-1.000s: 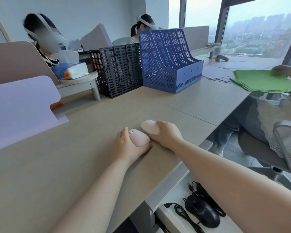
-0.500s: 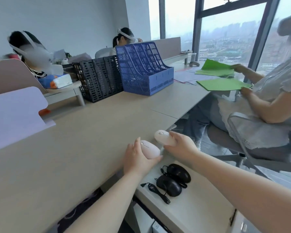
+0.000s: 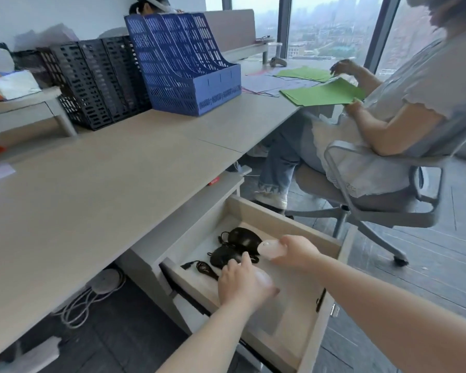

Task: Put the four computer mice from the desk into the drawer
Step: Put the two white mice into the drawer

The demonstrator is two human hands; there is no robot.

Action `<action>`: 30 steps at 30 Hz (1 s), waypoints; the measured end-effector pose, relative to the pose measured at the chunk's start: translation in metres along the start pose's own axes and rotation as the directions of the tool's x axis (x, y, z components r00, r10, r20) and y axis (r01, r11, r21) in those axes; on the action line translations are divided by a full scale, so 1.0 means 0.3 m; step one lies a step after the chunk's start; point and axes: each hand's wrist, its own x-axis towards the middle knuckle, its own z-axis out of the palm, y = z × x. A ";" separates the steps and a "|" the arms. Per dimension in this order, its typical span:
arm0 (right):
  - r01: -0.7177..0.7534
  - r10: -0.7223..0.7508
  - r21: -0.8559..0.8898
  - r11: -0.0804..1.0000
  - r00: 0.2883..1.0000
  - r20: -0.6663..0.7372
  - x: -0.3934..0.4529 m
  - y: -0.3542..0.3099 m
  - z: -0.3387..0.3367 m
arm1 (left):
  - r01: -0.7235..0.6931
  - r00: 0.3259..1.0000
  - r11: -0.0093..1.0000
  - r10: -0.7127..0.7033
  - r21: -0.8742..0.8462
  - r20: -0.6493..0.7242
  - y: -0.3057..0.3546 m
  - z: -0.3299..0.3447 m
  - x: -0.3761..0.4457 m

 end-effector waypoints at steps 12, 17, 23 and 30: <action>0.006 0.014 -0.157 0.988 0.992 0.124 0.119 0.053 0.118 | 0.002 0.999 0.983 -0.010 0.181 0.041 0.008 0.148 0.092; 0.047 -0.010 -0.234 0.971 0.988 0.155 0.145 0.056 0.142 | 0.020 0.994 0.979 -0.041 0.203 0.101 -0.004 0.164 0.111; 0.059 -0.028 -0.211 0.976 0.989 0.147 0.156 0.063 0.148 | 0.035 0.993 0.989 -0.050 0.145 0.104 0.006 0.156 0.110; 0.065 -0.043 -0.192 0.979 0.992 0.117 0.154 0.068 0.150 | 0.010 0.998 0.989 -0.019 0.145 0.059 0.009 0.162 0.113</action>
